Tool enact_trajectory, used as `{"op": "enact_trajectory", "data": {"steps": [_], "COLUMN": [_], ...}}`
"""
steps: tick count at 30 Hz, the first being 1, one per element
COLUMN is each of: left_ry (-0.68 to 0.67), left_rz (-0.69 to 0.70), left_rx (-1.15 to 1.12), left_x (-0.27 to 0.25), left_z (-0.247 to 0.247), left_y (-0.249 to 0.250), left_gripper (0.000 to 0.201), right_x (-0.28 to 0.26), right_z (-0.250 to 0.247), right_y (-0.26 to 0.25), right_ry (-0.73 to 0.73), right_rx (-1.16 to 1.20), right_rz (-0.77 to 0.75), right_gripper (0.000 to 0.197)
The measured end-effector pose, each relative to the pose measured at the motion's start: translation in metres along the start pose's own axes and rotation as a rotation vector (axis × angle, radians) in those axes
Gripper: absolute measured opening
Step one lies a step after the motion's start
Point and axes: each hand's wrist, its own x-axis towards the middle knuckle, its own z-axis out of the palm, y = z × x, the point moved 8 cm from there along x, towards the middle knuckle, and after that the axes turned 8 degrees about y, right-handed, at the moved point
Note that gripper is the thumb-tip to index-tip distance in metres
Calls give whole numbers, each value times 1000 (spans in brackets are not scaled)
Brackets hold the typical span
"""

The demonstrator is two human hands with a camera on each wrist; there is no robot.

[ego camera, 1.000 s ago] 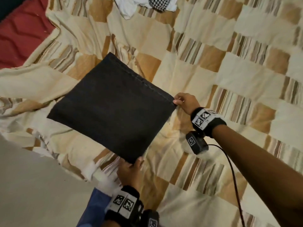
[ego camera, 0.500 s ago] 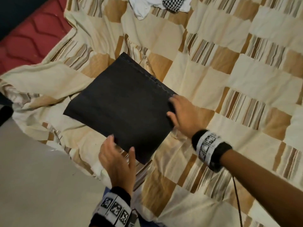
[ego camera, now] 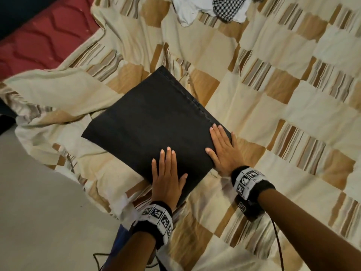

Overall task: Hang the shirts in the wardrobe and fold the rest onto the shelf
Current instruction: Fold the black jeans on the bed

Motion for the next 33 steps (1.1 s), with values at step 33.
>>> {"op": "enact_trajectory", "data": {"steps": [33], "left_ry": [42], "left_rz": [-36], "left_rx": [6], "left_x": [111], "left_z": [-35], "left_y": [-165], "left_gripper": [89], "right_x": [197], "right_z": [-27], "right_y": [-192], "right_ry": [-73], "right_rx": [-335], "right_rz": [-432], "right_gripper": [74]}}
